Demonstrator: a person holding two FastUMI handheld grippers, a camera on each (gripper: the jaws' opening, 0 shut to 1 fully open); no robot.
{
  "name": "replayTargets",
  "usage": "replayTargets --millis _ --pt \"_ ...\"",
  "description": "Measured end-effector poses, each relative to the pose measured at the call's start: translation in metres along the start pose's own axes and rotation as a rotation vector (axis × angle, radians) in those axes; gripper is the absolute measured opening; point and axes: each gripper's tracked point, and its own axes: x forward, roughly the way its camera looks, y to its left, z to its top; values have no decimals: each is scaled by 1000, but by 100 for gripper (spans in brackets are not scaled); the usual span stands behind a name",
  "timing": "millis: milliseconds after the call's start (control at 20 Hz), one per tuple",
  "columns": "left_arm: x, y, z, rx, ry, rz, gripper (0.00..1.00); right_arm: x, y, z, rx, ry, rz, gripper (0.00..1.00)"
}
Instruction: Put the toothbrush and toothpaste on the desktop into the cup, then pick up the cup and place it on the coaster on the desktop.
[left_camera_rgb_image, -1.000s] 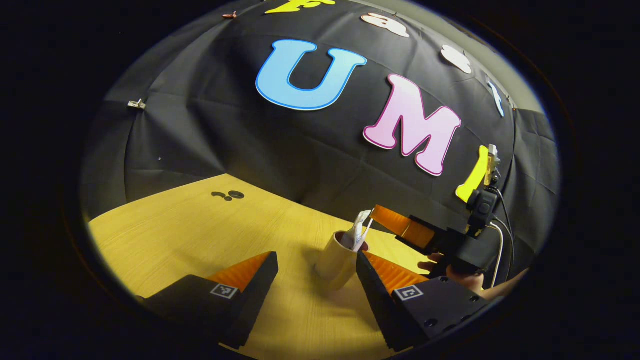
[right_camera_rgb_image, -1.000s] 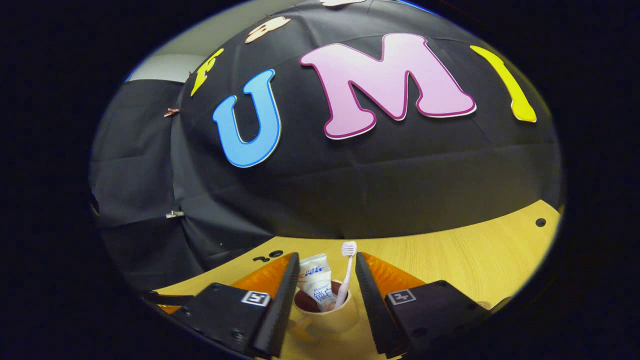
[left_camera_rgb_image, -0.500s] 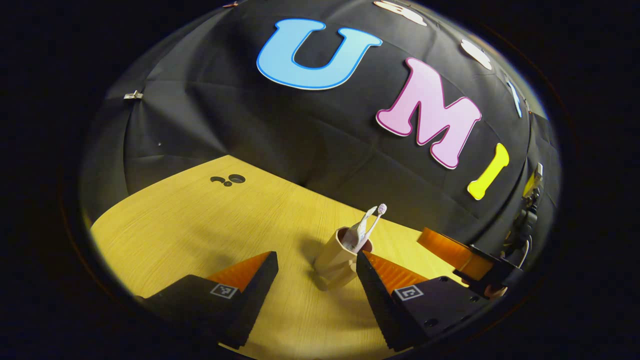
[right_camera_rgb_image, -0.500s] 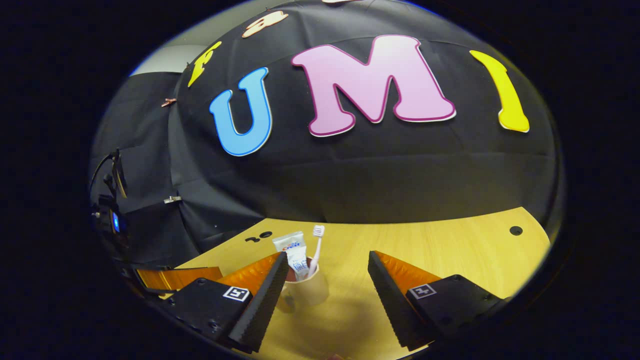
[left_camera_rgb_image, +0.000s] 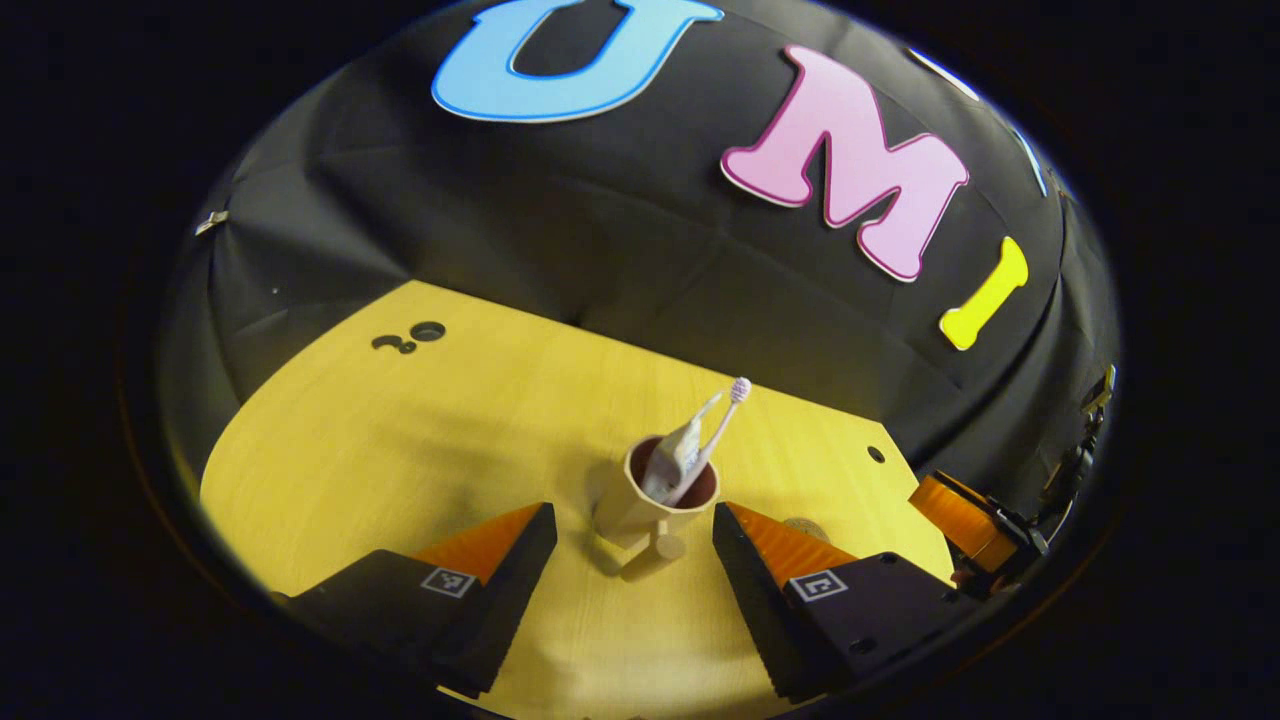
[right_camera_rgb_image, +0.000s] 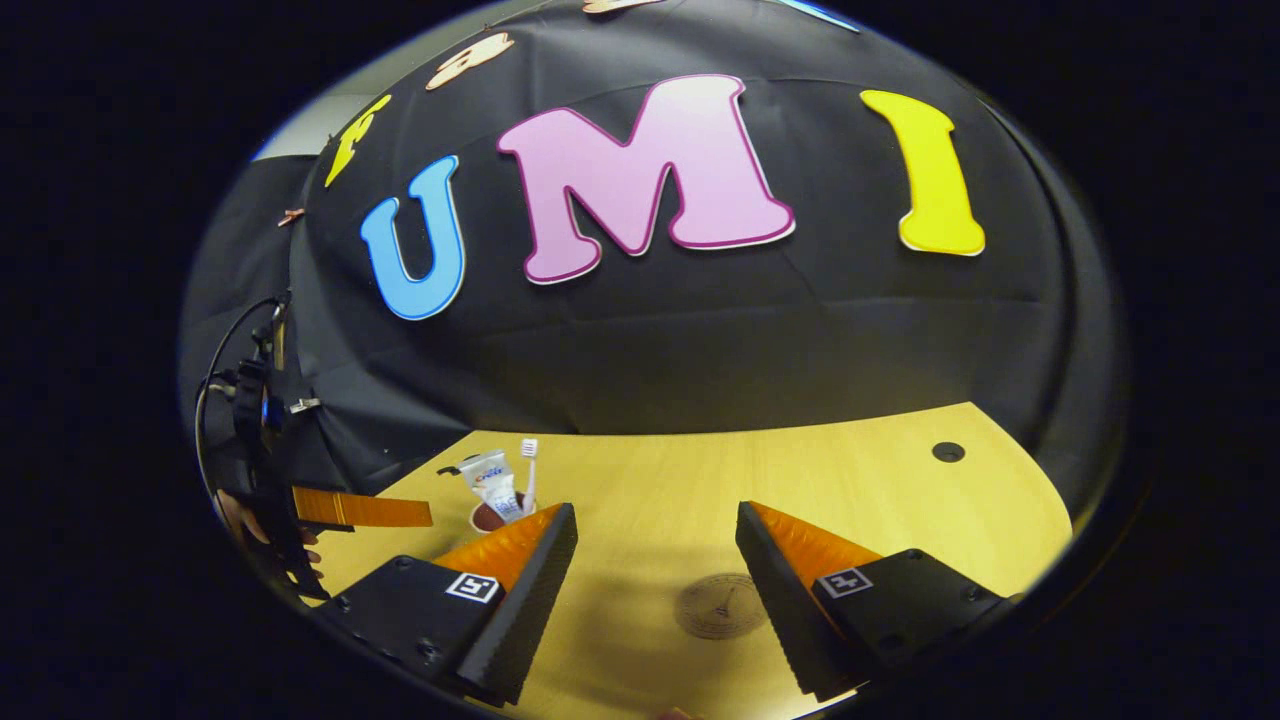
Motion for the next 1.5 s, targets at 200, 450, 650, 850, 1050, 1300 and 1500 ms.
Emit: replayTargets --millis 200,450,650,850,1050,1300,1500 --pt "21 -9 -15 49 120 15 98 -12 -34 -2 13 14 -31 98" --pt "53 -10 -41 135 310 74 98 -29 -77 -5 42 14 -101 98" --pt "78 -12 -56 201 448 107 97 -37 -106 -8 92 18 -159 98" --pt "86 3 -60 303 585 177 92 -45 -129 -9 112 12 -203 98" --pt "94 10 -72 328 664 204 81 -49 -143 -13 139 14 -230 98" --pt "100 12 -77 296 692 219 60 -50 -152 -15 148 18 -248 98" --pt "101 11 -80 298 703 231 29 -50 -152 -17 150 29 -254 98"
